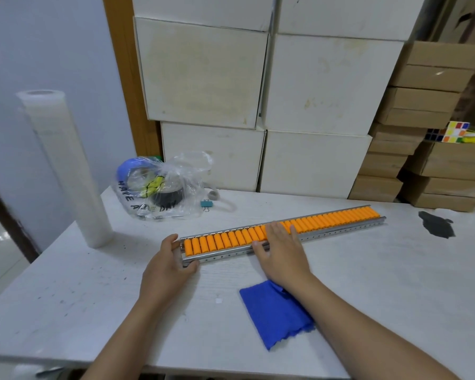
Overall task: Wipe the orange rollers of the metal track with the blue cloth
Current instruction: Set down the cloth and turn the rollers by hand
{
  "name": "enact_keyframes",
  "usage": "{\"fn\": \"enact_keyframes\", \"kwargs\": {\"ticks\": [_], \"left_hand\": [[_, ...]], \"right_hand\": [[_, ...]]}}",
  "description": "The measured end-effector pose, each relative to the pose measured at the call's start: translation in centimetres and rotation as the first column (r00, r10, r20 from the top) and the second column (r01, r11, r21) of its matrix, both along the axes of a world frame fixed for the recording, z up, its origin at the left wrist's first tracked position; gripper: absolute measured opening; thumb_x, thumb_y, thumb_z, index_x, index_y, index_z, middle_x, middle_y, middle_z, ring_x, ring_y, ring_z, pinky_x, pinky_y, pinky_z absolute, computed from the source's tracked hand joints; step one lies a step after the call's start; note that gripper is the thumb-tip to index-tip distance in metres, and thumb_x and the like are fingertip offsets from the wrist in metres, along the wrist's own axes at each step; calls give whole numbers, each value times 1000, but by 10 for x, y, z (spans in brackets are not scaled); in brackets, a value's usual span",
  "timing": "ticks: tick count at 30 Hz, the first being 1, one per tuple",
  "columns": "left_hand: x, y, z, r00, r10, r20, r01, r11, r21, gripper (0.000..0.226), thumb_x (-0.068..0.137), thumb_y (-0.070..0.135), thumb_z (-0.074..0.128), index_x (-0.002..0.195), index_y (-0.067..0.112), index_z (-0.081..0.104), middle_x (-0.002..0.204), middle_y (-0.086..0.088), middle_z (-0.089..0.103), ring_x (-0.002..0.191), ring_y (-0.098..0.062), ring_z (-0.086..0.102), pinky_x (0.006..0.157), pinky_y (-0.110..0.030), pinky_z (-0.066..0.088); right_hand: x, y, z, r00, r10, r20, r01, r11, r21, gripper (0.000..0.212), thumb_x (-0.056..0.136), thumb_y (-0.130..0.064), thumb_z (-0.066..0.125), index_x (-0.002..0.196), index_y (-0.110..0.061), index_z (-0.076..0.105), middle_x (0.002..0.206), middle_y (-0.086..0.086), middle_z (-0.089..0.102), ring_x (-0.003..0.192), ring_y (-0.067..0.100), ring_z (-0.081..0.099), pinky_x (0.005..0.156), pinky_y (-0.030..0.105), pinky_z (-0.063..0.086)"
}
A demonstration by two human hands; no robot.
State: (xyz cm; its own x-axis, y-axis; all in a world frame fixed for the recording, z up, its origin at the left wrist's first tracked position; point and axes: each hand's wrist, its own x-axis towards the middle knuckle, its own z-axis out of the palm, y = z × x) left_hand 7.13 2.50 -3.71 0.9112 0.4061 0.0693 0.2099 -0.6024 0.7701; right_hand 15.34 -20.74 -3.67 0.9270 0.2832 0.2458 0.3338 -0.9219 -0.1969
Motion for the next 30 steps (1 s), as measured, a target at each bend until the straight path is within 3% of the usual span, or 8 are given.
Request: {"fn": "enact_keyframes", "kwargs": {"ticks": [15, 19, 22, 25, 30], "left_hand": [[2, -1, 0, 1000, 3, 5, -3, 1000, -1, 79, 70, 31, 74, 138, 24, 32, 134, 7, 54, 117, -20, 52, 87, -34, 40], [0, 0, -2, 1000, -12, 7, 13, 999, -31, 76, 72, 25, 71, 137, 28, 32, 134, 9, 52, 115, -18, 53, 85, -30, 35], [-2, 4, -4, 999, -37, 23, 37, 999, -32, 75, 73, 29, 72, 136, 26, 32, 135, 7, 52, 115, -17, 53, 88, -30, 35], [-2, 4, -5, 998, -56, 25, 57, 998, -38, 74, 74, 27, 70, 137, 26, 31, 135, 8, 53, 111, -14, 53, 88, -30, 35], [-1, 3, -3, 998, -56, 9, 57, 995, -77, 68, 77, 35, 60, 138, 27, 30, 133, 7, 53, 105, -14, 51, 88, -29, 33]], "right_hand": [[-39, 81, 12, 960, 267, -82, -272, 960, -67, 74, 94, -57, 20, 150, -9, 15, 159, 8, 13, 146, 18, 3, 116, 36, -14], [-49, 100, 13, 941, 322, -100, -324, 946, -6, 97, 79, -71, -5, 149, -9, 17, 159, 9, 13, 146, 17, 1, 115, 35, -15], [-53, 111, 12, 922, 371, -111, -372, 928, 16, 102, 73, -71, -10, 149, -8, 17, 159, 9, 14, 146, 17, 1, 114, 35, -17], [-56, 119, 12, 904, 409, -127, -411, 912, 11, 97, 78, -70, -5, 149, -9, 19, 159, 8, 15, 146, 16, 3, 114, 35, -17], [-62, 116, 25, 866, 471, -168, -469, 881, 55, 65, 97, -53, 21, 149, -13, 20, 159, 5, 15, 146, 16, 3, 113, 36, -18]]}}
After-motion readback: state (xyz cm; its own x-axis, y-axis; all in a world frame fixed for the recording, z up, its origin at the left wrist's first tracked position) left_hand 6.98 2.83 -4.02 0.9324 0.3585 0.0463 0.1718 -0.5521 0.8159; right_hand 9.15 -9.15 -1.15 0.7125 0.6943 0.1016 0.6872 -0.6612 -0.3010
